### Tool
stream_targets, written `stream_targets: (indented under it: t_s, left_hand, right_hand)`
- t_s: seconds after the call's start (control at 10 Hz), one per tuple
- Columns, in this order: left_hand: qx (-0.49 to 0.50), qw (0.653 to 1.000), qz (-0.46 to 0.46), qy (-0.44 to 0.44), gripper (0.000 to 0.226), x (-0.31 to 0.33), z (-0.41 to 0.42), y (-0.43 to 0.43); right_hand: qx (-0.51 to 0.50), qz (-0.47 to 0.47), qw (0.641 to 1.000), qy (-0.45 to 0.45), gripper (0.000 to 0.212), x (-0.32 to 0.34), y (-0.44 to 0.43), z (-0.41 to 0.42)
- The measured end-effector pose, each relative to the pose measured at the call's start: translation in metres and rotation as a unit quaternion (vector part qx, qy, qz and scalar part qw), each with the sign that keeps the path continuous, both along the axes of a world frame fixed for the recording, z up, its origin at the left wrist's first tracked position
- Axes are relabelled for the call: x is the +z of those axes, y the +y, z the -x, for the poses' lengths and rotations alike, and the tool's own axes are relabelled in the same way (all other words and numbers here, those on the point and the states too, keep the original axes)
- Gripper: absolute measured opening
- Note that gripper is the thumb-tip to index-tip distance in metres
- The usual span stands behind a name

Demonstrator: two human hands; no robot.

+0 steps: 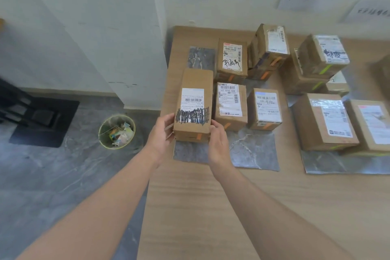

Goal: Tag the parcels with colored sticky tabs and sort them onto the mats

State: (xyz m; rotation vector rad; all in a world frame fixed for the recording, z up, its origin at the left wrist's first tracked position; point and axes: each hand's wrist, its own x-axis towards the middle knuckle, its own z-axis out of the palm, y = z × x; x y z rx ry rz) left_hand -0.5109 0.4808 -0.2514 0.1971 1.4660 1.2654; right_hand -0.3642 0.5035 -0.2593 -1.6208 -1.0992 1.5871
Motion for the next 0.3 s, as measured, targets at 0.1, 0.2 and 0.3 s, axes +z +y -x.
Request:
stream_targets:
  t_s: [0.1, 0.2, 0.3]
  left_hand:
    - [-0.034, 0.999, 0.005, -0.007, 0.027, -0.003, -0.005, 0.000]
    - [-0.115, 0.993, 0.030, 0.012, 0.046, -0.001, -0.006, -0.006]
    - [-0.122, 0.991, 0.037, 0.046, 0.062, 0.004, -0.008, -0.010]
  right_hand:
    - [-0.018, 0.007, 1.000, -0.010, 0.047, -0.002, 0.002, -0.006]
    - [-0.031, 0.005, 0.999, -0.015, 0.037, 0.006, 0.003, -0.017]
    - [-0.051, -0.016, 0.999, -0.003, 0.032, 0.018, 0.000, -0.032]
